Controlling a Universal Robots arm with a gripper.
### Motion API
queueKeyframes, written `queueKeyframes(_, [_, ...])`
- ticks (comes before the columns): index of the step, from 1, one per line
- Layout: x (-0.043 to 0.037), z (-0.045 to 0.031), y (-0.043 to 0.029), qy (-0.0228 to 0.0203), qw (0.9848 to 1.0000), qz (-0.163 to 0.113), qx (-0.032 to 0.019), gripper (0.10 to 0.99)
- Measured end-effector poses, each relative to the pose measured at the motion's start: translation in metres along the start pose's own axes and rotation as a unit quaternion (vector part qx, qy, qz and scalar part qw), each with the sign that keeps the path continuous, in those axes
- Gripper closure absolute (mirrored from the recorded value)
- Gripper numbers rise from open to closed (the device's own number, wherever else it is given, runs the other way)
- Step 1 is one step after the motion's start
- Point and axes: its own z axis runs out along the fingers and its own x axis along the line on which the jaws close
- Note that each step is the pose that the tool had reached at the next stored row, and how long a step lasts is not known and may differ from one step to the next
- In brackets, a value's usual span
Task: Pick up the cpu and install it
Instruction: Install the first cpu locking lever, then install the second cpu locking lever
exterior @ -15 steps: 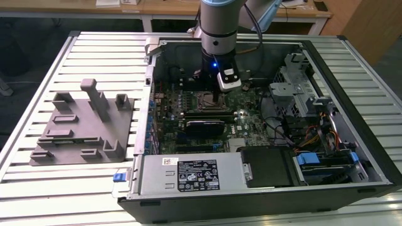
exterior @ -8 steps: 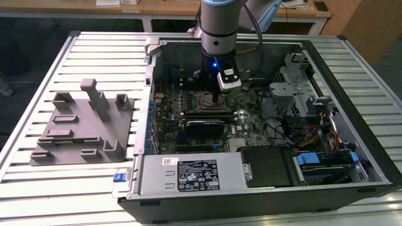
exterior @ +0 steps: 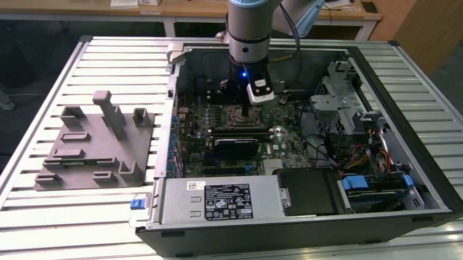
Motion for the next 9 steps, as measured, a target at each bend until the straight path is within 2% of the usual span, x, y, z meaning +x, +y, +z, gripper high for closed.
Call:
queueKeyframes(5, [-0.0003, -0.0098, 0.0003, 0.0006, 1.0000, 0.000, -0.0023, 0.980])
queueKeyframes(9, [-0.0006, -0.0107, -0.0002, 0.0008, 1.0000, 0.000, -0.0031, 0.980])
